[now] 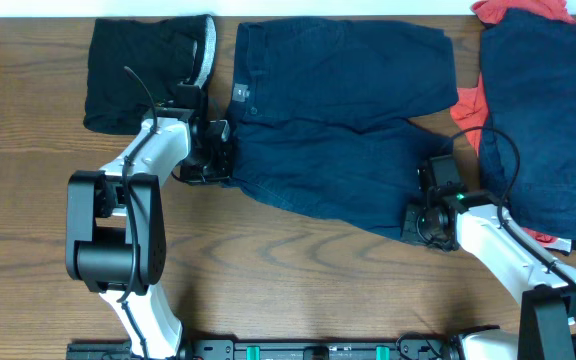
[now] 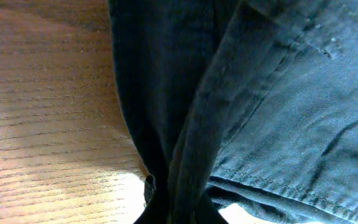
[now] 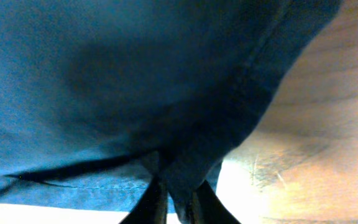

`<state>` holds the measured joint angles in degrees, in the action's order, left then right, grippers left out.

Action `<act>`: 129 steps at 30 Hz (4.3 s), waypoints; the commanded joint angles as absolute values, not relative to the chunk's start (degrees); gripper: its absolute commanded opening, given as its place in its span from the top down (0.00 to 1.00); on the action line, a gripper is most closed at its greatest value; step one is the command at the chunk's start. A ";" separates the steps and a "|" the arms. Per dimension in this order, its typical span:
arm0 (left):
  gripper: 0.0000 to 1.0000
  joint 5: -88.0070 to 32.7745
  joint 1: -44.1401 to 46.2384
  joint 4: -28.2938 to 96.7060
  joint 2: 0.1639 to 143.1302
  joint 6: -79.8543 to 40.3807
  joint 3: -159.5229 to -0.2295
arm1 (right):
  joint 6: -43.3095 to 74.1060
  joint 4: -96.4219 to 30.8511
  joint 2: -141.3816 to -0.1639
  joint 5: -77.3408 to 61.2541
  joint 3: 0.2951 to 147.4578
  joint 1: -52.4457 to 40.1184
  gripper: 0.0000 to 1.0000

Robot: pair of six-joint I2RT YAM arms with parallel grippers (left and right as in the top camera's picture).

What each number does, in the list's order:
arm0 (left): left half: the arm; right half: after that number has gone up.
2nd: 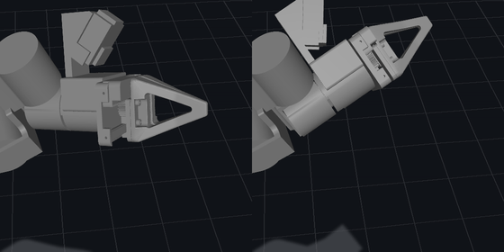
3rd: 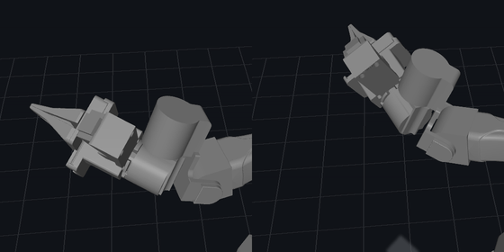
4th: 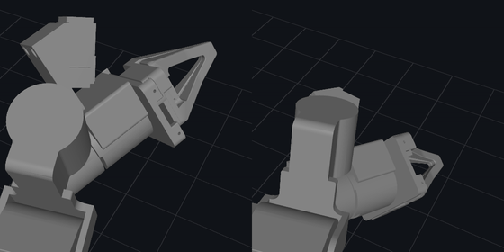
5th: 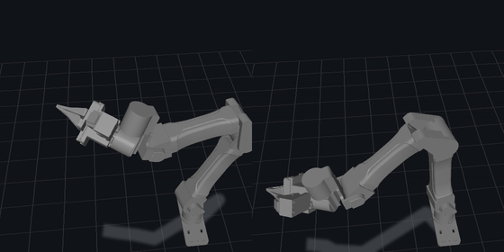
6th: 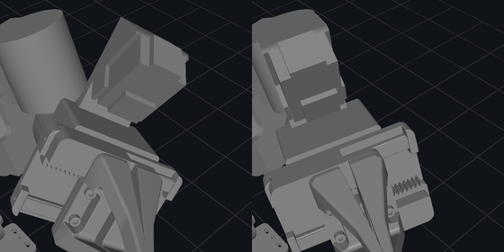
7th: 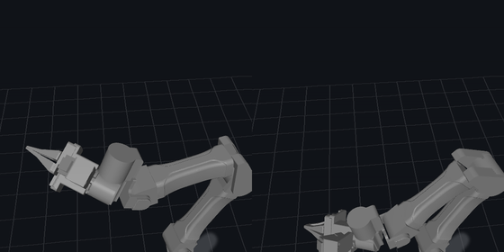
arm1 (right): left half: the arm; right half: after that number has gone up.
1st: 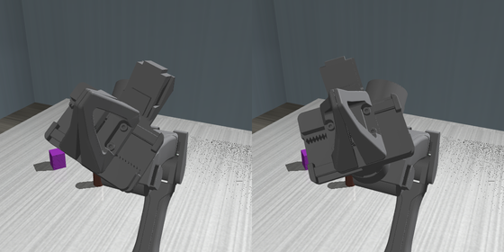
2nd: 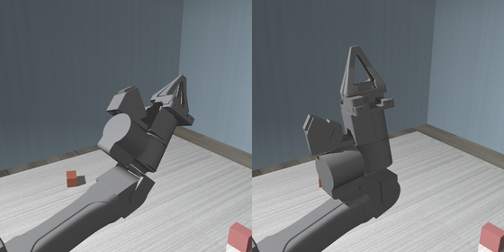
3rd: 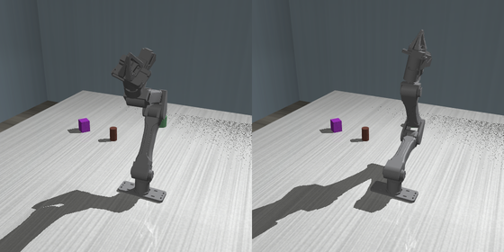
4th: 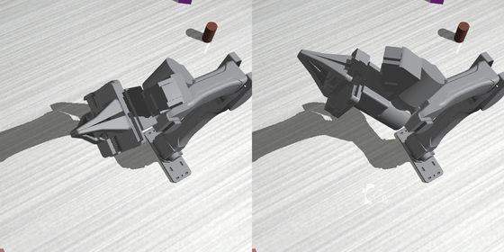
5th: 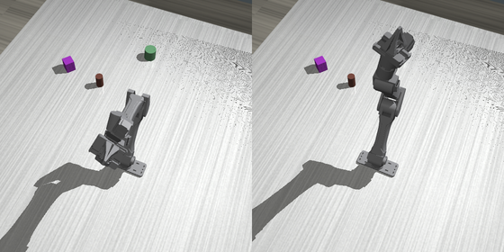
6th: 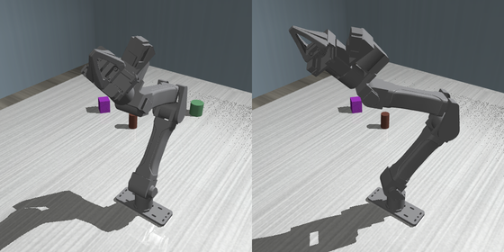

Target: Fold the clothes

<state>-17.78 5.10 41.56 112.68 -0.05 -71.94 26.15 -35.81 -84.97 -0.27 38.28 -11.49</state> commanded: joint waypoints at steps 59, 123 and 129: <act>0.94 -12.43 9.45 63.37 65.65 -5.06 -72.05 | 8.86 -63.92 -62.85 -4.34 74.94 5.39 0.99; 0.02 5.61 8.71 32.53 99.46 -12.12 -75.16 | -2.63 -21.39 -110.76 -17.54 80.25 -0.82 0.16; 0.02 3.81 8.82 36.95 93.80 -9.32 -75.16 | -0.86 -32.32 -106.41 -21.47 82.98 -1.54 0.22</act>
<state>4.67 9.02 36.25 96.92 -11.57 -72.77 -2.50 -30.26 -110.19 -17.93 81.01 -0.45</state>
